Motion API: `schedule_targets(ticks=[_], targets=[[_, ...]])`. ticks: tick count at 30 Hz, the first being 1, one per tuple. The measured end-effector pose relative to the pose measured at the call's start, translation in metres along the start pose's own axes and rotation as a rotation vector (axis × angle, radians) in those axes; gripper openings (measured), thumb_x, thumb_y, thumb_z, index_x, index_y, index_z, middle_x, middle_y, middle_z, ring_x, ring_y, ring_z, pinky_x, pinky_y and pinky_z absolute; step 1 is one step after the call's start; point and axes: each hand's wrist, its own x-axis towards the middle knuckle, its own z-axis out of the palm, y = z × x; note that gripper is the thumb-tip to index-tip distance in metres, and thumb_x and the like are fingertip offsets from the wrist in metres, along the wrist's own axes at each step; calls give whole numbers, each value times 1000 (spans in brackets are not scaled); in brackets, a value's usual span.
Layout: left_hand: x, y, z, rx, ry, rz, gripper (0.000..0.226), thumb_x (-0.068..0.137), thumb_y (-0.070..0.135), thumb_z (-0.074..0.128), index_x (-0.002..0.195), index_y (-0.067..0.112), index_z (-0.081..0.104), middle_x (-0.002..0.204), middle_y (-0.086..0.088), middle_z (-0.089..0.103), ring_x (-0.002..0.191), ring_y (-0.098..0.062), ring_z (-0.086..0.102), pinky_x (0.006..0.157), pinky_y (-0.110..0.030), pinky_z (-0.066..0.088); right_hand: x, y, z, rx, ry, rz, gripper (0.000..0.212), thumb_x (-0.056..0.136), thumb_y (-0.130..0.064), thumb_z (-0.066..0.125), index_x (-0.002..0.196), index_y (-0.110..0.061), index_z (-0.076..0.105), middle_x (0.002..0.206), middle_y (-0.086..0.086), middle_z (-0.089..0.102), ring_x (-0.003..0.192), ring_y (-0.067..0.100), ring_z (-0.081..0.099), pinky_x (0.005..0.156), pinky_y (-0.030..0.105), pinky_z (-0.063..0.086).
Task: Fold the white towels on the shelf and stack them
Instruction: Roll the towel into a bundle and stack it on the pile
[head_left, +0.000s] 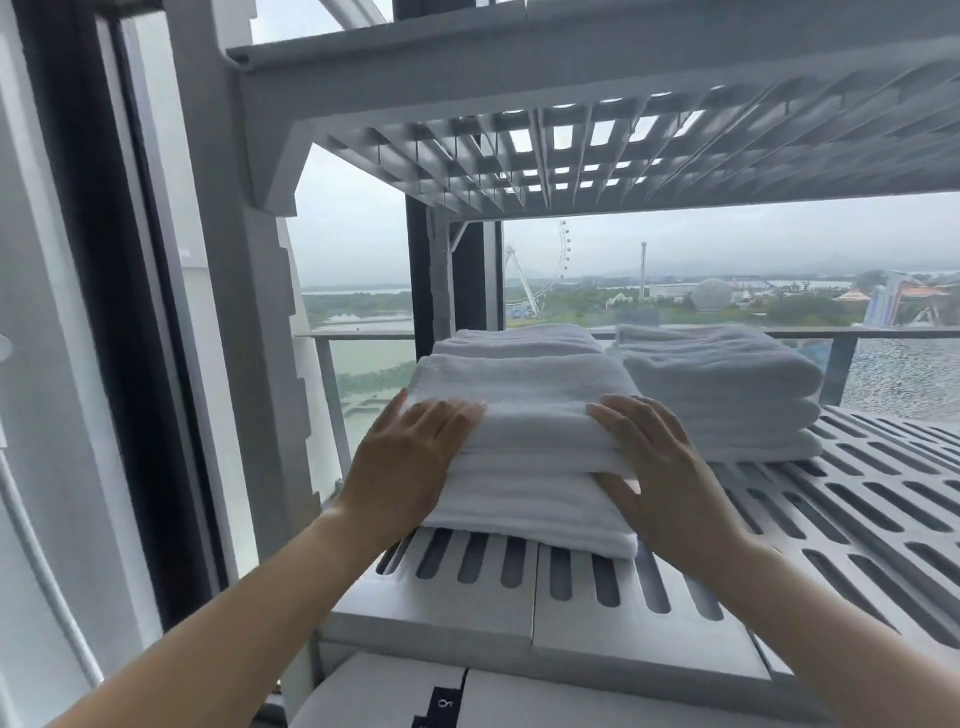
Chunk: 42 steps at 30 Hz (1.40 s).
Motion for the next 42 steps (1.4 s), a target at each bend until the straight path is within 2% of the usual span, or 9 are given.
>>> schedule_targets(ticks=[3, 7, 12, 17, 22, 30, 35, 39, 42], targets=[[-4, -6, -5, -43, 19, 42, 83, 38, 13, 89, 117, 13, 63, 110, -1, 67, 95, -23, 67, 80, -36, 55, -5, 0, 3, -14, 9, -30, 49, 86, -32, 46, 130, -13, 44, 129, 9, 51, 122, 31, 46, 102, 40, 41], [15, -14, -1, -33, 62, -66, 61, 45, 0, 81, 102, 15, 64, 97, -2, 70, 83, -27, 69, 65, -35, 57, 18, 0, -2, -13, 115, -19, 40, 82, -27, 61, 120, -13, 58, 119, 4, 61, 112, 26, 50, 85, 37, 51], [24, -10, 4, -52, -67, -231, 40, 73, -7, 52, 106, 15, 46, 101, -2, 61, 95, -26, 58, 79, -33, 44, 26, -2, 6, 3, 59, -44, 41, 78, -32, 69, 115, -16, 64, 113, 2, 65, 105, 28, 55, 79, 39, 54], [10, -13, 5, -146, -100, -124, 71, 68, -10, 46, 132, 19, 39, 134, -1, 48, 127, -27, 43, 109, -42, 30, 14, 9, -1, 81, -55, -26, 53, 83, -52, 51, 130, -26, 53, 127, -5, 55, 118, 16, 42, 96, 26, 35], [6, 2, 17, -92, -98, 16, 79, 63, 14, 50, 139, 14, 26, 138, -7, 44, 128, -30, 41, 96, -64, 32, 7, 11, -7, 186, -174, -23, 71, 81, -46, 55, 144, -32, 27, 144, -16, 31, 135, 4, 22, 107, 9, 12], [-9, 8, 29, -150, -95, 11, 94, 64, 39, 49, 146, 18, 7, 147, -5, 21, 137, -30, 24, 109, -57, 13, -9, 10, -4, 62, -182, -26, 103, 67, -33, 75, 145, -39, 8, 155, -4, 6, 144, 17, 9, 100, 33, 32], [-17, -8, 26, -105, -76, 92, 106, 61, 49, 66, 146, 33, 6, 150, -9, 18, 137, -28, 21, 109, -46, 15, -8, 3, -8, -125, -206, -37, 111, 59, -29, 75, 148, -27, 9, 156, 2, 7, 144, 28, 2, 109, 57, 21], [-5, -22, 17, -31, -119, 137, 114, 62, 58, 71, 147, 36, -2, 150, -7, 14, 137, -26, 18, 109, -46, 13, 1, -9, -7, -318, -220, 17, 115, 53, -19, 72, 148, -18, 8, 157, -2, 2, 144, 27, -2, 111, 55, 10], [0, -25, 12, 30, -110, 169, 114, 61, 52, 75, 148, 32, 3, 145, -7, 23, 131, -27, 24, 104, -52, 27, -1, -15, 4, -384, -205, 14, 119, 49, -11, 74, 148, -12, 8, 157, 2, 6, 143, 31, 6, 107, 57, 25]])
